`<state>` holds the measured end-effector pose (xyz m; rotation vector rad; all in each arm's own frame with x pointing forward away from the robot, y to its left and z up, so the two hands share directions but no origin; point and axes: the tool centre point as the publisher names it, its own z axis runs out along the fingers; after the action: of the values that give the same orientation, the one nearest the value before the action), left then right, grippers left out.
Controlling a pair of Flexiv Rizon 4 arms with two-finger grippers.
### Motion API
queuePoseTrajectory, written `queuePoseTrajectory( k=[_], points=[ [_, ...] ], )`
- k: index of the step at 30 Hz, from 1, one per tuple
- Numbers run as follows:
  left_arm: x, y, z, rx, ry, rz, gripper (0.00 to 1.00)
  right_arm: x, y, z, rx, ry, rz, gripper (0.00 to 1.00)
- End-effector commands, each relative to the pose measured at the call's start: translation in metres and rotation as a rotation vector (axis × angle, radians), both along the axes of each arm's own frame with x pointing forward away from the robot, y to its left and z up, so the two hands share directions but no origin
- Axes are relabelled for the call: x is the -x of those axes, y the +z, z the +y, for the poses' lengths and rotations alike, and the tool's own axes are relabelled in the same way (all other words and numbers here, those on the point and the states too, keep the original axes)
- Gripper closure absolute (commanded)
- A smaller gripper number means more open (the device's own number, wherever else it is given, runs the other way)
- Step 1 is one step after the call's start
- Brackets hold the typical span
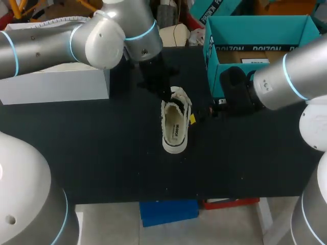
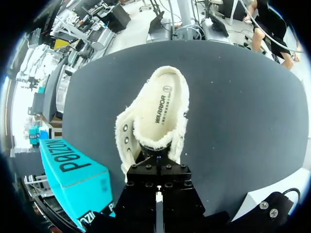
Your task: Take the shoe out of the shoebox, open the shoe tongue, remove and reinsert the insole, then place the shoe into the shoebox
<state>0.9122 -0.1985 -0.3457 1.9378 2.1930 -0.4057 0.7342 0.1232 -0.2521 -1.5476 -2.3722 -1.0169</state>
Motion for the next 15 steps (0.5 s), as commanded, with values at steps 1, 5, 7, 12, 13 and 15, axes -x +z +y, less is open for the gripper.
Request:
queuePoseTrajectory(
  k=[1,5,7,12,13,15],
  points=[
    [0.007,-0.021,-0.007,0.035,0.01,-0.001,1.0,0.0,0.0,0.001,0.003,-0.002,0.0,0.0],
    [0.013,-0.026,-0.009,0.043,0.008,0.023,1.0,0.0,0.0,0.001,0.003,-0.002,0.0,0.0],
    [0.014,-0.022,-0.007,0.045,0.013,0.028,1.0,0.0,0.0,0.001,0.003,-0.002,0.0,0.0],
    [0.012,0.0,-0.001,0.042,0.021,0.035,1.0,0.0,0.0,0.001,0.003,-0.002,0.0,0.0],
    [0.012,0.006,0.0,0.043,0.021,0.047,1.0,0.0,0.0,0.001,0.003,-0.002,0.0,0.0],
    [0.016,0.018,0.002,0.024,0.027,0.081,1.0,0.0,0.0,0.001,0.003,-0.002,0.0,0.0]
  ],
)
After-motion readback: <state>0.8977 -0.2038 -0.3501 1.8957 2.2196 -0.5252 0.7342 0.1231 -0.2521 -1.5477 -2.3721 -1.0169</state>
